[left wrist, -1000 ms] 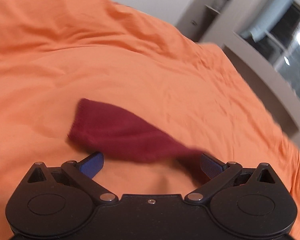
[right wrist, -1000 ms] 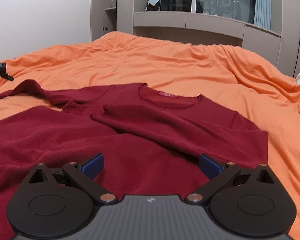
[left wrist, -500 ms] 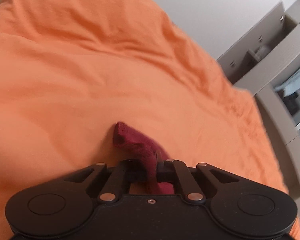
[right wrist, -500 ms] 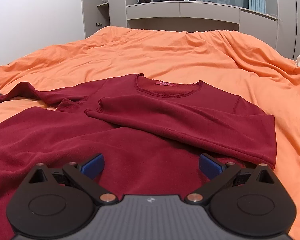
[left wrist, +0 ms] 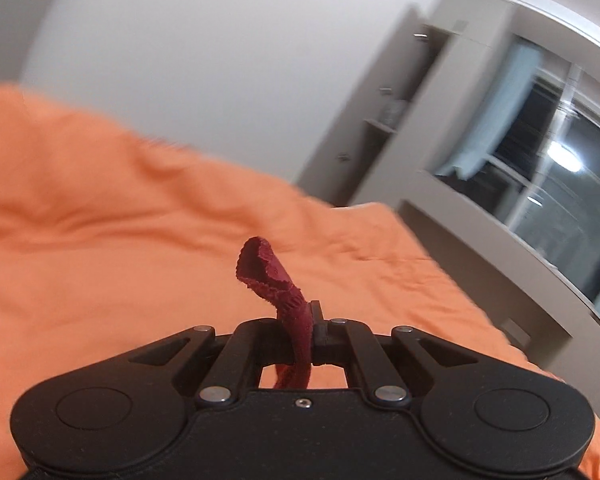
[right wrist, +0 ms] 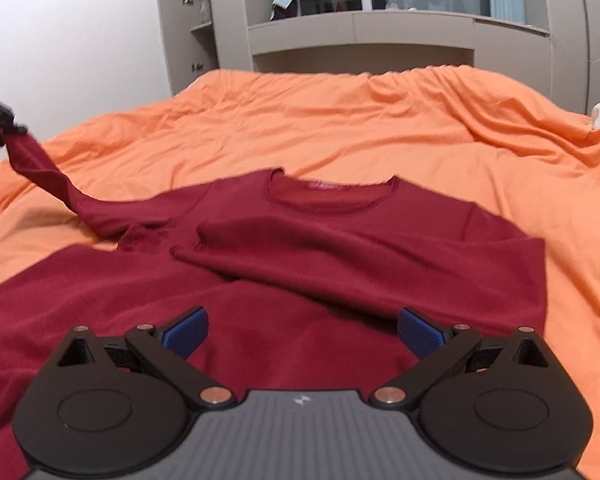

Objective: Fold small clothes
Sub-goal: 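Lift the sleeve with the left tool and fold it across the shirt body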

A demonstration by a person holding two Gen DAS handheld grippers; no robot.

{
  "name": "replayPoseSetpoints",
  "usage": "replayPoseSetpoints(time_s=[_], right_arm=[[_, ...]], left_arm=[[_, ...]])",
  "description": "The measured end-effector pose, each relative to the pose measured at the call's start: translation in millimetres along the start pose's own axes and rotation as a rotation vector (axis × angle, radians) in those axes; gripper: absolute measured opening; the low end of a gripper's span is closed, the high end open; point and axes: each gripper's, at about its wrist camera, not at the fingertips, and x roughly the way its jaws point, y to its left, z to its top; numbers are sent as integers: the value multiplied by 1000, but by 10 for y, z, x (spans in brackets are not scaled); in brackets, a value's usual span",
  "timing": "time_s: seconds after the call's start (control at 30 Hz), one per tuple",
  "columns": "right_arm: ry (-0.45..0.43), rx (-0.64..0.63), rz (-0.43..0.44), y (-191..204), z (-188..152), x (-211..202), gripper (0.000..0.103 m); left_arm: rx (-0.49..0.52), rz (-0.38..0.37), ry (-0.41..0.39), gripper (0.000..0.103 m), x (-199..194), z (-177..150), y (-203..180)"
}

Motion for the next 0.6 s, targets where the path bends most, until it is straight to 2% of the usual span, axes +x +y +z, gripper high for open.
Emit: replayPoseSetpoints(time_s=[0.17,0.3,0.4,0.5,0.6], right_arm=[[-43,54,-34,-182,117,-100,103],[-85,90,-56,-367,196,-185,103],[-99,119,-103,-534,241,-215,103],[-121,153,-155,-735,280,-262,103],[-139,185,-216,-941,325,-324,103]], left_arm=[[129,-147,-8,3,-96,74,-893],[244,-293,18,3,-272,-127,-1613],[323,-402,75,3,-419,-432,-2042],[452,-499,120,3,-612,-927,-2443],[540,-572,186,3,-760,-1486,-2662]])
